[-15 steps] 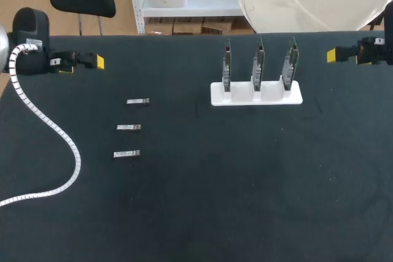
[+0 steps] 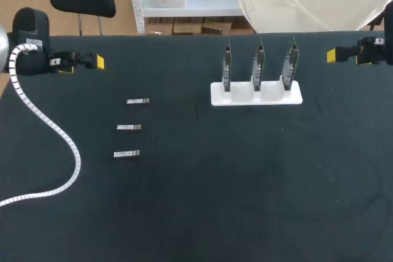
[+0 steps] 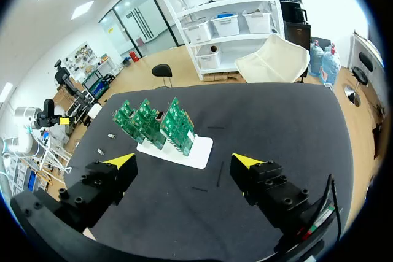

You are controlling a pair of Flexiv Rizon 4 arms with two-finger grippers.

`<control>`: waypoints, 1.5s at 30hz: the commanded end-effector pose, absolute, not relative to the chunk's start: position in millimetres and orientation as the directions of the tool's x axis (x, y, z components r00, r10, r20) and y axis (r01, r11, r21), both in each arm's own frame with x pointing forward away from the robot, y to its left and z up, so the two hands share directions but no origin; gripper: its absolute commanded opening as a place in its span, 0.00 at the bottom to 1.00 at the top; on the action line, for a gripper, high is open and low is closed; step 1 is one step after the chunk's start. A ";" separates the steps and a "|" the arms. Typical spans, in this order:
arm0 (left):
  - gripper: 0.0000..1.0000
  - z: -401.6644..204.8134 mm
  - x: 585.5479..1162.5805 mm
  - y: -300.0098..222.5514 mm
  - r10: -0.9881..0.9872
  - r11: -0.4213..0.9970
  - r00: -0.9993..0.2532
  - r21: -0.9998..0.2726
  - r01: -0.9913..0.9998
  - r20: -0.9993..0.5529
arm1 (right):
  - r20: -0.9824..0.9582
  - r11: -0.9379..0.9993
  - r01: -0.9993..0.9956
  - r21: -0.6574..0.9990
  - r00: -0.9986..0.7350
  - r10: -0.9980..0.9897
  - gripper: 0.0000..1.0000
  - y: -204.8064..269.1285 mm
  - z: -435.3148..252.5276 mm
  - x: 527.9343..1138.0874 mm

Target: Pick up the optical module with the left hand, and insert it into the network port with the right hand.

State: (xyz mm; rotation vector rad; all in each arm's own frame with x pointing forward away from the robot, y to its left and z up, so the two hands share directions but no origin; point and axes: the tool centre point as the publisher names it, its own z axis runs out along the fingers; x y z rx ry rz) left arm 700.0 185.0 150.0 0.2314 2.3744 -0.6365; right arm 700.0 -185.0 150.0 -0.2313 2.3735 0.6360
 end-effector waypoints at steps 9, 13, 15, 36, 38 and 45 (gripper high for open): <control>1.00 150.0 700.0 185.0 0.000 0.866 -0.767 -0.383 0.321 -0.642 | -0.643 0.866 -0.321 0.383 -0.766 0.000 1.00 -185.1 150.0 700.0; 1.00 150.0 700.0 185.0 0.000 0.866 -0.767 -0.383 0.321 -0.642 | -0.643 0.866 -0.321 0.383 -0.766 0.000 1.00 -185.1 150.0 700.0; 1.00 150.0 700.0 185.0 0.000 0.866 -0.767 -0.383 0.321 -0.642 | -0.643 0.866 -0.321 0.383 -0.766 0.000 1.00 -185.1 150.0 700.0; 1.00 150.0 700.0 185.0 0.000 0.866 -0.767 -0.383 0.321 -0.642 | -0.643 0.866 -0.321 0.383 -0.766 0.000 1.00 -185.1 150.0 700.0; 1.00 150.0 700.0 185.0 0.000 0.866 -0.767 -0.383 0.321 -0.642 | -0.643 0.866 -0.321 0.383 -0.766 0.000 1.00 -185.1 150.0 700.0; 1.00 149.8 700.9 185.8 0.043 0.867 -0.765 -0.357 0.349 -0.643 | -0.643 0.866 -0.321 0.383 -0.766 0.000 1.00 -185.1 150.0 700.0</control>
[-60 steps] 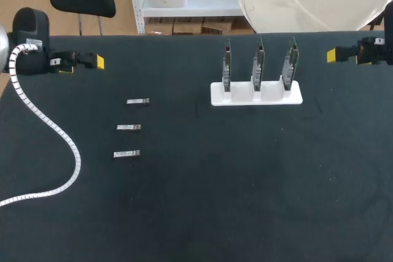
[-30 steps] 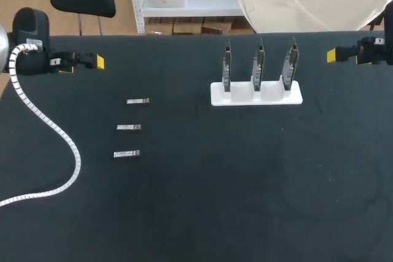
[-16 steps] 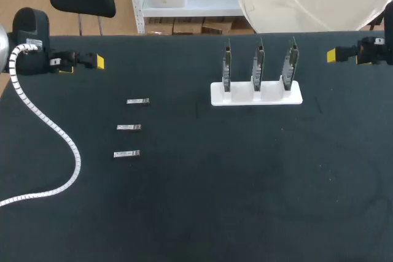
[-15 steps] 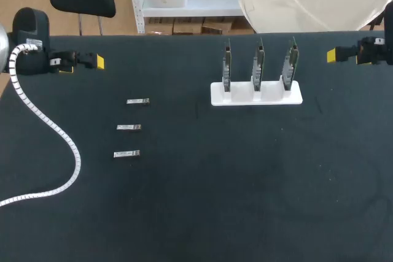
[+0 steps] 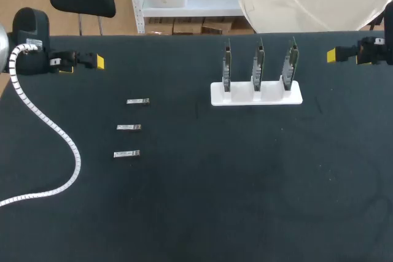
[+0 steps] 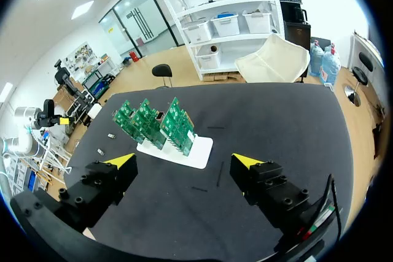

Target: Pick up the optical module with the left hand, and insert it into the network port with the right hand.

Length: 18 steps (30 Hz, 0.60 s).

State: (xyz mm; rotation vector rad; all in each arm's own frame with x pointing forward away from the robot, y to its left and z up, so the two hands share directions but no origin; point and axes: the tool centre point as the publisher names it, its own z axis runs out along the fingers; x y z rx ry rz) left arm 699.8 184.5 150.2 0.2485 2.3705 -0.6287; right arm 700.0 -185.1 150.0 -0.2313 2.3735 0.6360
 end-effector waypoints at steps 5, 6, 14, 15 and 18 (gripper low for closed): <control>1.00 146.8 705.9 186.3 0.165 0.856 -0.771 -0.300 0.422 -0.615 | -0.643 0.866 -0.321 0.383 -0.766 0.000 1.00 -185.1 150.0 700.0; 1.00 146.3 707.0 186.6 0.184 0.851 -0.772 -0.293 0.435 -0.609 | -0.643 0.866 -0.321 0.383 -0.766 0.000 1.00 -185.1 150.0 700.0; 1.00 129.5 712.6 185.4 0.490 0.734 -0.689 -0.174 0.657 -0.534 | -0.643 0.866 -0.321 0.383 -0.766 0.000 1.00 -185.1 150.0 700.0; 1.00 128.2 713.3 185.6 0.518 0.718 -0.663 -0.146 0.681 -0.540 | -0.643 0.866 -0.321 0.383 -0.766 0.000 1.00 -185.1 150.0 700.0; 1.00 125.1 716.2 186.5 0.531 0.705 -0.655 -0.147 0.693 -0.537 | -0.643 0.866 -0.321 0.383 -0.766 0.000 1.00 -185.1 150.0 700.0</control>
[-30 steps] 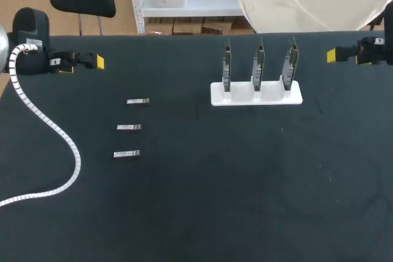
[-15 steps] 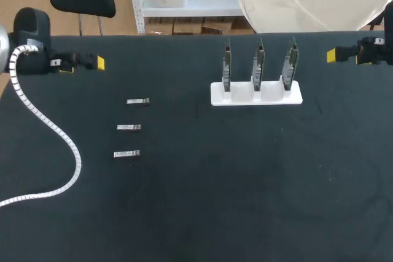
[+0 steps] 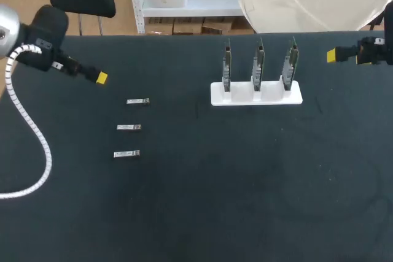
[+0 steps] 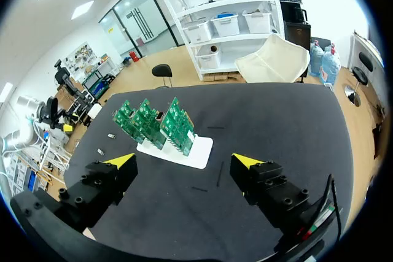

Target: Pick up the optical module with the left hand, and insert it into the network port with the right hand.

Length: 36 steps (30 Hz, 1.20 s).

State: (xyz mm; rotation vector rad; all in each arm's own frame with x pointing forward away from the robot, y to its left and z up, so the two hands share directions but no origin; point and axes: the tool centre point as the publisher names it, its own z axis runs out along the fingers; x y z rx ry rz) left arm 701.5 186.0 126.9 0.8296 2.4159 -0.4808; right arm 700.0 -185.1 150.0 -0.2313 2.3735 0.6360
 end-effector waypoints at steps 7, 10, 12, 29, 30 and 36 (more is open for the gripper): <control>1.00 129.0 722.2 188.1 0.414 0.737 -0.705 -0.242 0.631 -0.576 | -0.643 0.866 -0.321 0.383 -0.766 0.000 1.00 -185.1 150.0 700.0; 1.00 129.0 722.2 188.1 0.414 0.737 -0.705 -0.242 0.631 -0.576 | -0.643 0.866 -0.321 0.383 -0.766 0.000 1.00 -185.1 150.0 700.0; 1.00 129.0 722.2 188.1 0.414 0.737 -0.705 -0.242 0.631 -0.576 | -0.643 0.866 -0.321 0.383 -0.766 0.000 1.00 -185.1 150.0 700.0; 1.00 132.9 734.6 166.8 0.729 0.468 -0.403 -0.026 0.883 -0.552 | -0.643 0.866 -0.321 0.383 -0.766 0.000 1.00 -185.1 150.0 700.0; 1.00 130.7 735.2 164.7 0.754 0.426 -0.366 -0.019 0.905 -0.546 | -0.643 0.866 -0.321 0.383 -0.766 0.000 1.00 -185.1 150.0 700.0; 1.00 109.7 737.7 160.5 0.852 0.240 -0.229 -0.037 0.970 -0.471 | -0.643 0.866 -0.321 0.383 -0.766 0.000 1.00 -185.1 150.0 700.0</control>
